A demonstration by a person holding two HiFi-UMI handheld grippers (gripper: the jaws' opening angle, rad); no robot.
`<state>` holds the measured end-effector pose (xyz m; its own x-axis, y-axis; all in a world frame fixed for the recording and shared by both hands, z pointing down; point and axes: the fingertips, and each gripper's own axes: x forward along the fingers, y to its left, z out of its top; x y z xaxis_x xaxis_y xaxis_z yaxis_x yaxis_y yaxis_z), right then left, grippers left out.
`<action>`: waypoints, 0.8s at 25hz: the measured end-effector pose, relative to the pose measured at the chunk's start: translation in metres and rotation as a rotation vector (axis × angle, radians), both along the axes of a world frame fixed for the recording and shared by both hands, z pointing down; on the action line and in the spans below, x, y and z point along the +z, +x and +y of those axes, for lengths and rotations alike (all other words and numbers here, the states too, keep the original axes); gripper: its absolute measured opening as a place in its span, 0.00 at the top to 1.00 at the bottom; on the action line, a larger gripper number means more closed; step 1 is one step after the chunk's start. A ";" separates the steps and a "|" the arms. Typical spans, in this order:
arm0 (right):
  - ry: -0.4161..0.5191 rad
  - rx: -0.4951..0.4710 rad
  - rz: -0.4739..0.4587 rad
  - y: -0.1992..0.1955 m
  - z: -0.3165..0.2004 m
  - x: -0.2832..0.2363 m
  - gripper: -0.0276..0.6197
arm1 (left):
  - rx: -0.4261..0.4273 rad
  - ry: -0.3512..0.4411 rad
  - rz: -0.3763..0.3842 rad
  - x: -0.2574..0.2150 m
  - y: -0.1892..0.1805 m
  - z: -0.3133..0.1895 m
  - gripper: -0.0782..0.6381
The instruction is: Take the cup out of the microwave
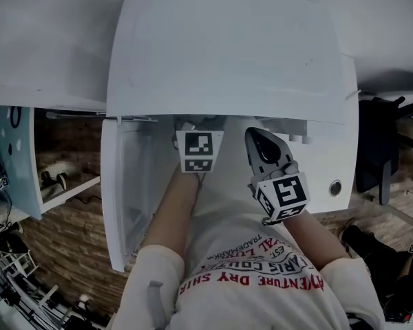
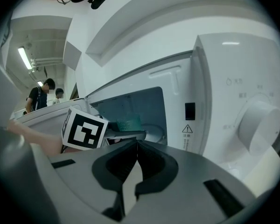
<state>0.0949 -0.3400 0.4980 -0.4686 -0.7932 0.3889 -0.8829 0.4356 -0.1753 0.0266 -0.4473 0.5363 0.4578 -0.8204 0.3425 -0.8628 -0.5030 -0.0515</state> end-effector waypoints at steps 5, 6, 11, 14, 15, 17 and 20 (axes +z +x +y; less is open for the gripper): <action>-0.012 0.005 -0.007 -0.001 0.006 0.003 0.94 | -0.008 -0.004 -0.002 0.000 -0.001 -0.004 0.36; -0.013 0.005 -0.006 -0.002 0.007 0.003 0.94 | -0.009 -0.004 -0.002 0.000 -0.001 -0.004 0.36; -0.004 0.013 0.001 -0.003 0.008 0.001 0.94 | 0.005 -0.014 -0.001 0.001 -0.001 -0.002 0.36; 0.006 0.024 0.009 -0.001 0.009 -0.002 0.94 | 0.022 -0.027 0.008 -0.002 0.001 0.002 0.37; 0.008 0.027 0.010 -0.001 0.011 -0.003 0.94 | 0.025 -0.032 0.009 -0.002 0.001 0.005 0.37; 0.013 0.032 0.013 0.000 0.014 -0.006 0.94 | 0.035 -0.044 0.005 -0.004 0.001 0.011 0.37; 0.025 0.041 0.020 0.002 0.018 -0.011 0.94 | 0.058 -0.039 -0.007 -0.010 0.001 0.021 0.37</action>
